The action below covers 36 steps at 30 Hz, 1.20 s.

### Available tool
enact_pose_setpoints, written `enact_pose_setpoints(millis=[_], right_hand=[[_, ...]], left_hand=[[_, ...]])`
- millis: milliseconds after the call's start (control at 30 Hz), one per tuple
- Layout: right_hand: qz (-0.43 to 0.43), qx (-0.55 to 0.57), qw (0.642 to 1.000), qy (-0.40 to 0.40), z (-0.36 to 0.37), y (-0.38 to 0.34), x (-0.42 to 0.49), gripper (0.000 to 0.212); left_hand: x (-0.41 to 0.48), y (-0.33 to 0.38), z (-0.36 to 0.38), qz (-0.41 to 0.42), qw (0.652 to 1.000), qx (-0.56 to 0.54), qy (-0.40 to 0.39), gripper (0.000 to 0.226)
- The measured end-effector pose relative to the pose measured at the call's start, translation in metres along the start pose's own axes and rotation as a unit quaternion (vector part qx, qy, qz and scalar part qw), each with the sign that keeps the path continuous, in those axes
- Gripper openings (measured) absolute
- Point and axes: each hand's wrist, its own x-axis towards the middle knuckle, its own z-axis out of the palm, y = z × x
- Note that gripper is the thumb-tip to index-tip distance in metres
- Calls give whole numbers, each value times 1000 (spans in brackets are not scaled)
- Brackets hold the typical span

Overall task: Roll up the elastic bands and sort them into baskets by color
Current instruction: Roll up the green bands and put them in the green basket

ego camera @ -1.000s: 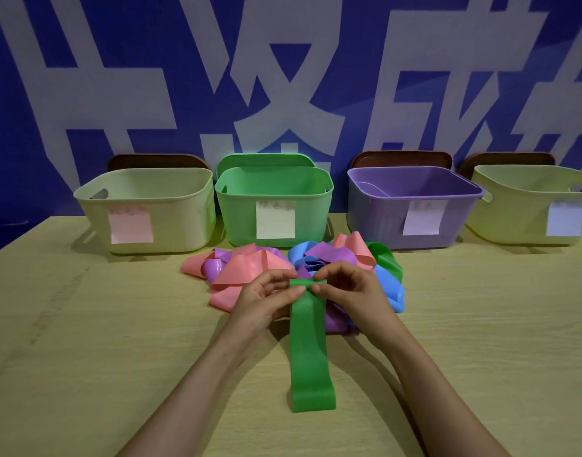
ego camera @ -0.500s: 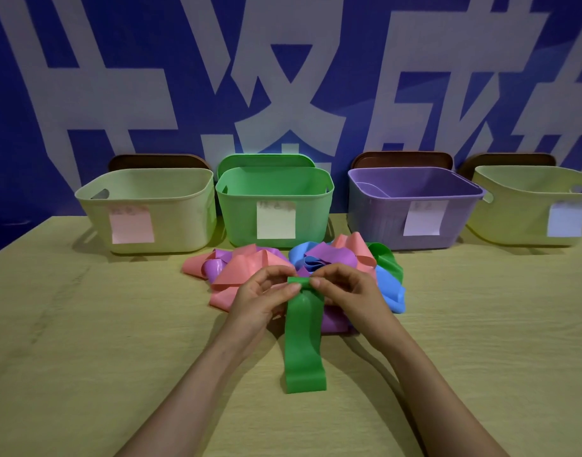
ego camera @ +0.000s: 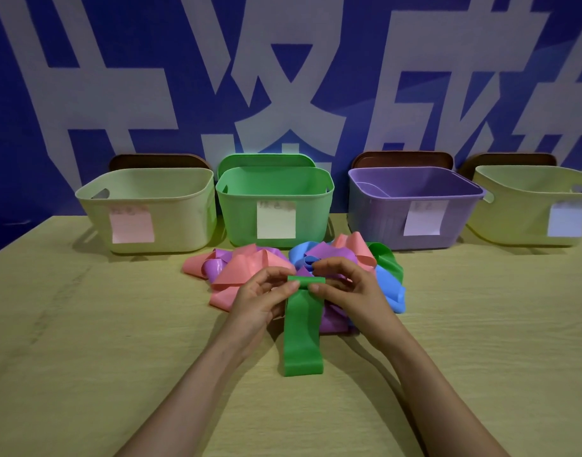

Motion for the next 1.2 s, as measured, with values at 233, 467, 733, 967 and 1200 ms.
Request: enact_pose_setpoints(millis=[233, 467, 733, 967, 1200], right_hand=[[22, 4, 1000, 11, 3, 4, 2, 9], [-3, -10, 998, 59, -2, 4, 3, 8], [-15, -27, 999, 31, -2, 4, 3, 17], [-62, -42, 997, 9, -2, 7, 3, 20], [-33, -26, 999, 33, 3, 2, 1, 18]], left_hand=[[1, -1, 1, 4, 1000, 12, 4, 24], [-1, -3, 3, -34, 996, 79, 7, 30], [1, 1, -1, -36, 999, 19, 2, 25], [-1, 2, 3, -33, 999, -27, -8, 23], [1, 1, -2, -5, 1000, -12, -5, 24]])
